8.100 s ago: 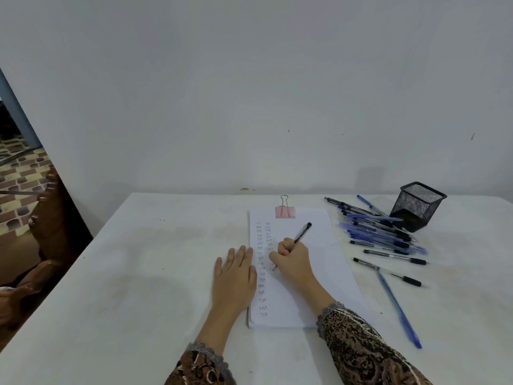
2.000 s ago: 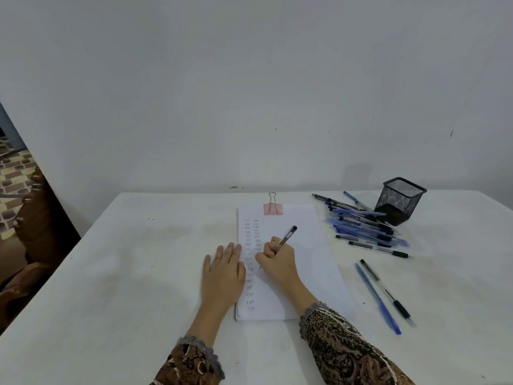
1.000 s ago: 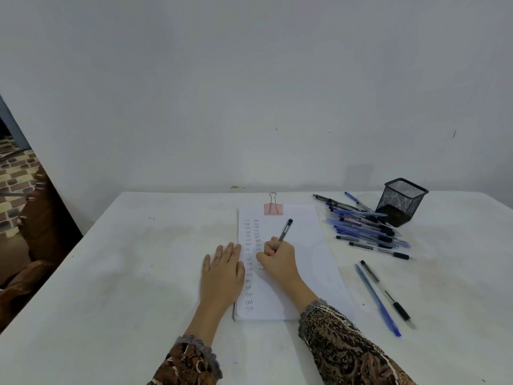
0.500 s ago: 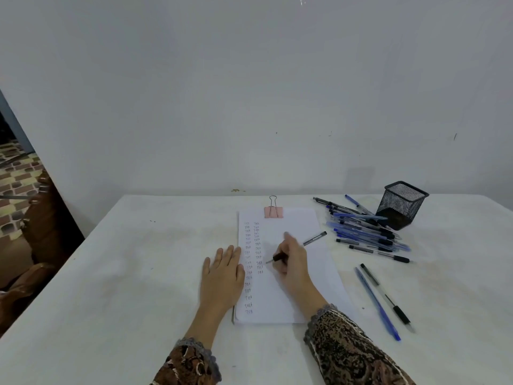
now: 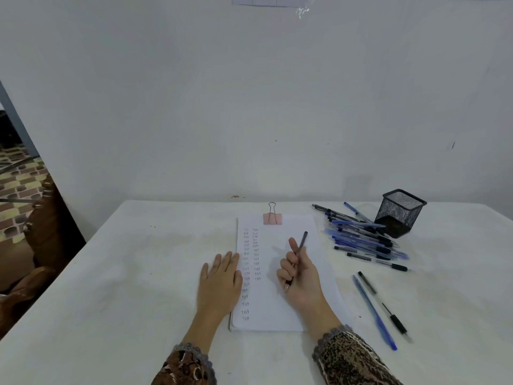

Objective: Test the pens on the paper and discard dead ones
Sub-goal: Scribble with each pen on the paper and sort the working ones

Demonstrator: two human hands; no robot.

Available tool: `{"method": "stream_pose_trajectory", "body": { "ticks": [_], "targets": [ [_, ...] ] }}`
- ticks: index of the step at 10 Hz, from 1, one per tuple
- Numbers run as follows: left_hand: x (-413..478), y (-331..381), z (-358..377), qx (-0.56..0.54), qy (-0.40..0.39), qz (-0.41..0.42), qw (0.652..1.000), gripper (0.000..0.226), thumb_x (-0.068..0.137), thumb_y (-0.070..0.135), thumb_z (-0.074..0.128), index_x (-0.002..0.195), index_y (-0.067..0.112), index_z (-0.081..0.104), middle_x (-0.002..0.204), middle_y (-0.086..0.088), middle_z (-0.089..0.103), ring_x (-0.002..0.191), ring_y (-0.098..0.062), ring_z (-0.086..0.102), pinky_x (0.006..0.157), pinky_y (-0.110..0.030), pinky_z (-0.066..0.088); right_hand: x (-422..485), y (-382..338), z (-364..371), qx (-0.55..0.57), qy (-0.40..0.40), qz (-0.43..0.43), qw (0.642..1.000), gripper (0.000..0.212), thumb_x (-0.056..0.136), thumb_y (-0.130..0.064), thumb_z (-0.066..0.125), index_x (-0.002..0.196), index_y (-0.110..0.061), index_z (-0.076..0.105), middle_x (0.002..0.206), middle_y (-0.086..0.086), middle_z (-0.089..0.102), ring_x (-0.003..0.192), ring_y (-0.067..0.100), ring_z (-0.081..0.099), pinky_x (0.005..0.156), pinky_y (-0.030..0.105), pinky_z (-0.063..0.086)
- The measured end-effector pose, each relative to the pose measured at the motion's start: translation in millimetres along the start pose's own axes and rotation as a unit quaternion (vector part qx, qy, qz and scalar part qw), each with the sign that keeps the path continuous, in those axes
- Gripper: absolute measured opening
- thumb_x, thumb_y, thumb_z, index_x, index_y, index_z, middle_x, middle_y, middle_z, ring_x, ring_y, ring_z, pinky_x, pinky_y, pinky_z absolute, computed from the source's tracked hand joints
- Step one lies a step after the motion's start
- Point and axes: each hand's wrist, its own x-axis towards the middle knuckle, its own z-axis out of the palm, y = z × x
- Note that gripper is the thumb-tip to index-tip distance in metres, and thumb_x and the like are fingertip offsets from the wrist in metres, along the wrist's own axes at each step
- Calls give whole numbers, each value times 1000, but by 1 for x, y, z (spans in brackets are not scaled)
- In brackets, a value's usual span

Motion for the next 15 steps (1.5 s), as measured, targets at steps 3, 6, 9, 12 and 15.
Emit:
{"method": "stream_pose_trajectory", "body": {
  "ticks": [3,6,9,12,15],
  "targets": [
    [-1,1,-1,7,-3,1,1000,49,100,32,16,148,27,7,156,10,4,144,-11,0,117,-36,-1,-7,-3,-7,36,-40,-7,999,57,26,-22,97,74,-14,69,46,-4,32,37,8,22,31,20,26],
    [0,1,2,15,-3,-1,1000,74,79,46,-7,148,27,10,156,10,7,144,-11,2,116,-37,1,-12,-9,-2,-1,23,14,1000,25,93,-32,41,87,-14,57,42,-5,31,31,7,22,31,17,20],
    [0,2,0,15,6,-4,1000,49,100,31,17,148,26,9,156,9,7,144,-11,3,116,-36,2,-52,-119,-2,-632,198,-189,725,19,96,-13,46,108,-8,59,88,4,54,62,15,46,52,19,37],
    [2,1,4,6,11,-3,1000,49,100,30,18,148,25,11,156,8,10,144,-12,5,117,-37,3,-70,-145,-52,-844,284,-58,451,29,93,-34,47,104,-8,54,110,13,52,95,29,54,81,35,48],
    [0,3,2,7,13,-9,1000,49,100,29,18,148,25,10,156,8,10,144,-12,5,117,-37,4,-89,-122,-58,-889,254,-46,378,35,96,-38,42,114,-8,41,111,9,47,103,27,52,75,32,42]
  ]
}}
